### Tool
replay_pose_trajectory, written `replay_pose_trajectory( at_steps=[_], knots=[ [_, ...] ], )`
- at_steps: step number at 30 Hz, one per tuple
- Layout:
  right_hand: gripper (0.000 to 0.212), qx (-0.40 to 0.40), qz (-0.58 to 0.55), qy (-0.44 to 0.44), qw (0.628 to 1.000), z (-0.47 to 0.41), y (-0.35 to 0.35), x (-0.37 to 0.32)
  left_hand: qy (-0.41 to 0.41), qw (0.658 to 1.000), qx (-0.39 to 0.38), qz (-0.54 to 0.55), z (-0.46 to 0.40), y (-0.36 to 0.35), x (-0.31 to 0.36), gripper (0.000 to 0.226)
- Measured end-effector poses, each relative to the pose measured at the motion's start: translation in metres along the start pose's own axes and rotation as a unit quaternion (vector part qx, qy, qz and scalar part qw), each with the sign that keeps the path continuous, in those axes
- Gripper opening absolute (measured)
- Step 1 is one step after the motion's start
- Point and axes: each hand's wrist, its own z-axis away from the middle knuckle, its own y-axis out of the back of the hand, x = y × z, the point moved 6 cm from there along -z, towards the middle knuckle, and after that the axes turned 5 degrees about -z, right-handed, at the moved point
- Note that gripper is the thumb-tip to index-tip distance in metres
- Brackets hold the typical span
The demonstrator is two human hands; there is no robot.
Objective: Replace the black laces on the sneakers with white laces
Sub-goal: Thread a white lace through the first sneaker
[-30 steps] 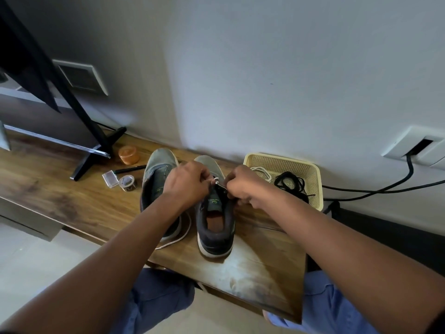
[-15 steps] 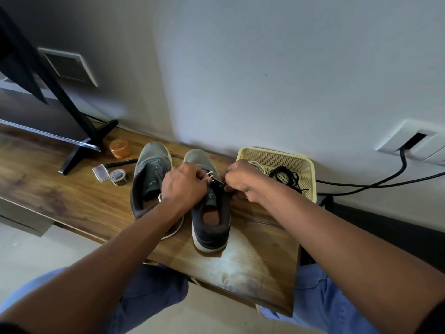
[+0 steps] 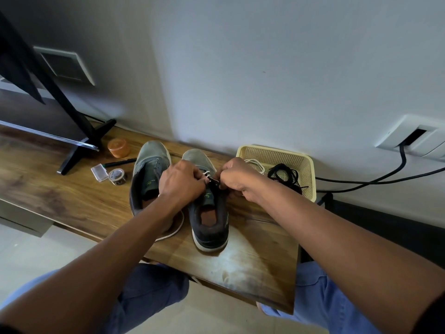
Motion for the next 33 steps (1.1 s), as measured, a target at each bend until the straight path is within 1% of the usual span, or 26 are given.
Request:
replay_pose_trajectory(
  at_steps=[4,12,15,19,24,29,33],
  knots=[
    [0.026,-0.002,0.001,0.007,1.0,0.0,-0.002,-0.001,0.006,1.0,-0.008,0.002,-0.001,0.0,0.001,0.008],
    [0.021,-0.021,0.029,0.028,0.999,0.0,-0.01,-0.002,0.011,1.0,0.006,0.002,0.001,-0.005,-0.002,0.017],
    [0.02,-0.006,0.049,0.034,0.998,-0.004,-0.008,0.0,0.021,1.0,-0.002,0.012,0.001,-0.007,-0.003,0.022],
    [0.017,0.018,0.124,0.063,0.99,-0.002,-0.014,-0.005,0.029,0.999,-0.003,0.017,0.002,-0.007,-0.007,0.021],
    [0.022,0.037,0.158,0.076,0.984,-0.005,-0.013,-0.011,0.043,0.998,0.006,0.036,0.003,-0.001,-0.008,0.023],
    [0.03,0.065,0.203,0.094,0.972,-0.009,-0.013,-0.013,0.059,0.996,-0.017,0.062,0.003,-0.004,-0.007,0.022],
    [0.03,0.068,0.218,0.084,0.97,-0.013,-0.012,-0.01,0.068,0.995,-0.041,0.059,0.003,-0.007,-0.005,0.017]
  ],
)
